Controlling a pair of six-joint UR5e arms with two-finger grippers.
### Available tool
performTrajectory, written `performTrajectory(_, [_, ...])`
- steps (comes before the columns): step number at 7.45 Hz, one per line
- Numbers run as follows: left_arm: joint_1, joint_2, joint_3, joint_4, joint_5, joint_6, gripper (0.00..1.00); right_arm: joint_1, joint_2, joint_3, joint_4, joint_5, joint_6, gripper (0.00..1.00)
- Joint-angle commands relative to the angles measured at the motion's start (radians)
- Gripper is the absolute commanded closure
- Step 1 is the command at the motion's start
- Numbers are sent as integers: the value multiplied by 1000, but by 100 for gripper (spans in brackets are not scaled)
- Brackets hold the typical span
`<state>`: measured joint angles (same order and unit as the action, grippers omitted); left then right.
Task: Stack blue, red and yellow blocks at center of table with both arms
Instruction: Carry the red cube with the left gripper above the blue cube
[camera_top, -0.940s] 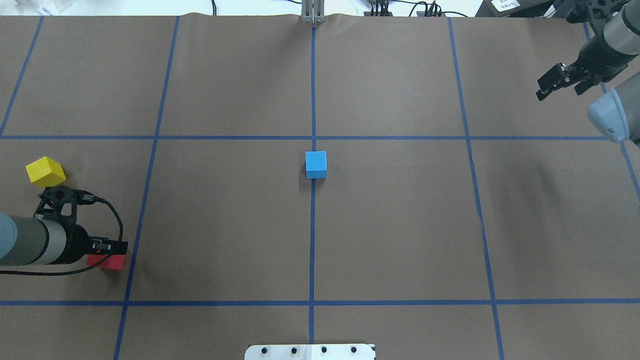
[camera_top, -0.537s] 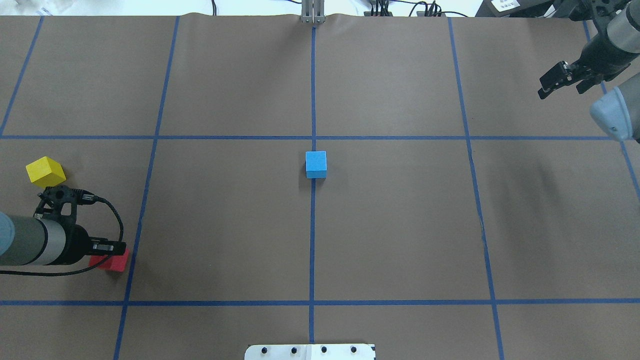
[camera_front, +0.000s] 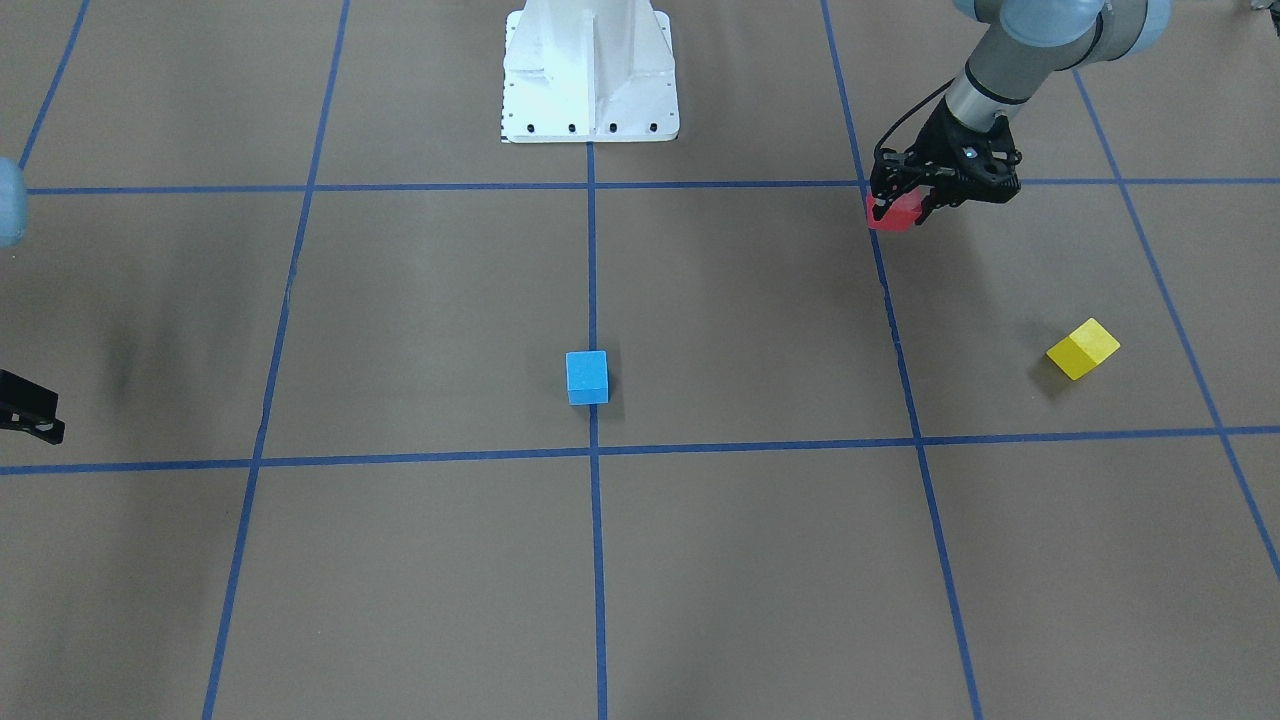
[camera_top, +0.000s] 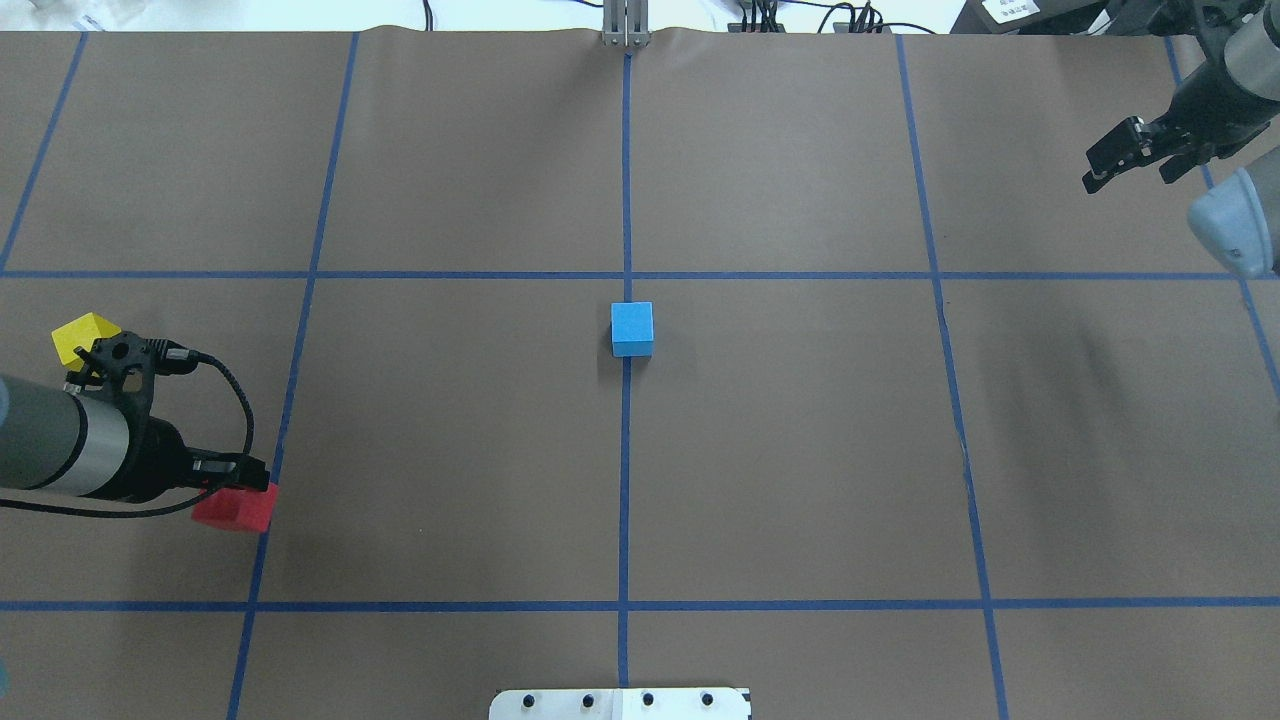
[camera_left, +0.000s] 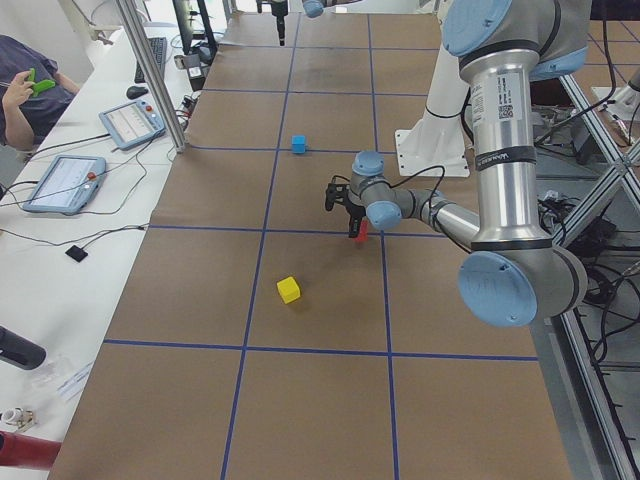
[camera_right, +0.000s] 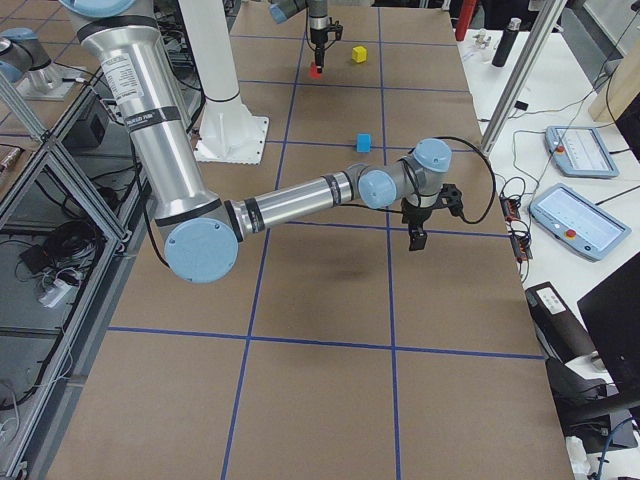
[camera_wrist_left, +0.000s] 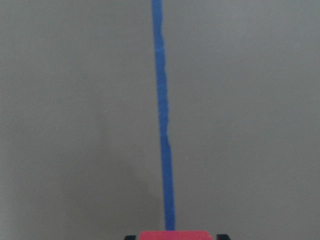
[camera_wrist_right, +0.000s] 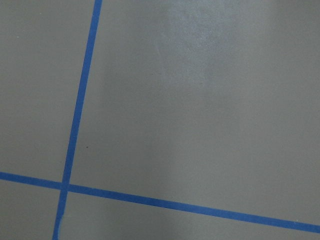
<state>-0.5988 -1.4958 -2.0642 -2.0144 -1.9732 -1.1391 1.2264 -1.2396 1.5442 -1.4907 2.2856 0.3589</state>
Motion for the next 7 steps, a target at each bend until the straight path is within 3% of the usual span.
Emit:
performTrajectory(1, [-55,-310,-42,386,-36,7,100,8,-35,28,0,0,0,0])
performTrajectory(3, [-44,-682,75,731,2,2,100,21,-134,118,6,0,0,0])
performTrajectory(5, [-33,-852,267,726,27,-4,100,47,-199,149,13,-1,-2,0])
performTrajectory(7, [-33,-986,478,622,27,-14,100,129,-231,139,6,0,-93,0])
